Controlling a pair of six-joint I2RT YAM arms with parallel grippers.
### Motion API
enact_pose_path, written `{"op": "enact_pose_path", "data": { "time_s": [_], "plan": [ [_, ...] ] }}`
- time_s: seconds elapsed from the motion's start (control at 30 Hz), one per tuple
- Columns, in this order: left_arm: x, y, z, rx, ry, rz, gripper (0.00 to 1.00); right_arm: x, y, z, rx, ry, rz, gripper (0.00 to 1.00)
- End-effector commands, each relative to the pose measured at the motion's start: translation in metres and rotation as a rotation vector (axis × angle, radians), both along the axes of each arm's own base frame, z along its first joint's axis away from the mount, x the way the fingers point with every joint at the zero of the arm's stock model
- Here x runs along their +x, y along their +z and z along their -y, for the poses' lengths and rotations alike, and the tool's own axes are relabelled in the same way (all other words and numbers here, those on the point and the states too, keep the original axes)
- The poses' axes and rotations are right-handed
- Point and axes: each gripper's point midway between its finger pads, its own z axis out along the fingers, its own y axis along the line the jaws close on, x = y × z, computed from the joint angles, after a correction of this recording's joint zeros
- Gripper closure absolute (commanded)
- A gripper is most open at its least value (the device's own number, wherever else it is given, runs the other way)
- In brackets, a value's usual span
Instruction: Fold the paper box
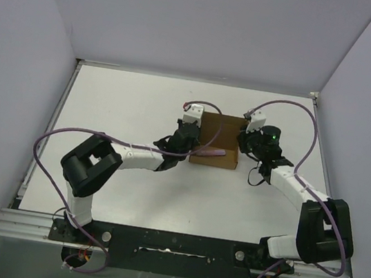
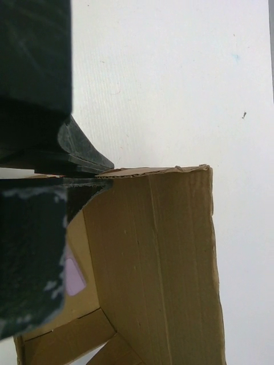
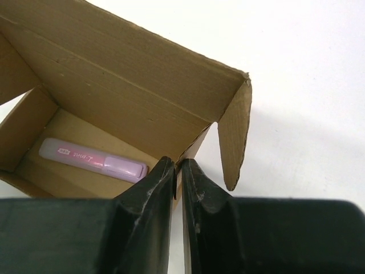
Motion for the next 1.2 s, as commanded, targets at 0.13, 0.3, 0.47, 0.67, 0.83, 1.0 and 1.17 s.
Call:
{"op": "enact_pose_path", "data": {
  "time_s": [0.13,0.3,0.47,0.67,0.83,1.0,1.17],
  "plan": [
    [-0.019,0.016,0.024,-0.101,-0.037,0.051,1.0,-0.021,0.004,-0.023,0.083,0.11,-0.025,0.88],
    [-0.028,0.01,0.023,-0.114,-0.028,0.036,1.0,-0.025,-0.004,-0.018,0.114,0.093,-0.049,0.88],
    [-0.036,0.007,0.021,-0.125,-0.015,0.027,1.0,-0.033,-0.004,-0.02,0.132,0.105,-0.055,0.88],
    [-0.042,0.009,0.02,-0.125,-0.011,0.03,1.0,-0.038,-0.006,-0.018,0.125,0.106,-0.073,0.87],
    [-0.046,0.007,0.021,-0.117,-0.016,0.027,1.0,-0.042,-0.008,-0.009,0.091,0.09,-0.09,0.86],
    [-0.051,0.006,0.019,-0.115,-0.021,0.024,0.98,-0.047,-0.007,-0.006,0.064,0.099,-0.099,0.83],
    [-0.056,0.004,0.02,-0.114,-0.028,0.015,0.97,-0.052,-0.009,-0.005,0.041,0.112,-0.112,0.82]
  ]
}}
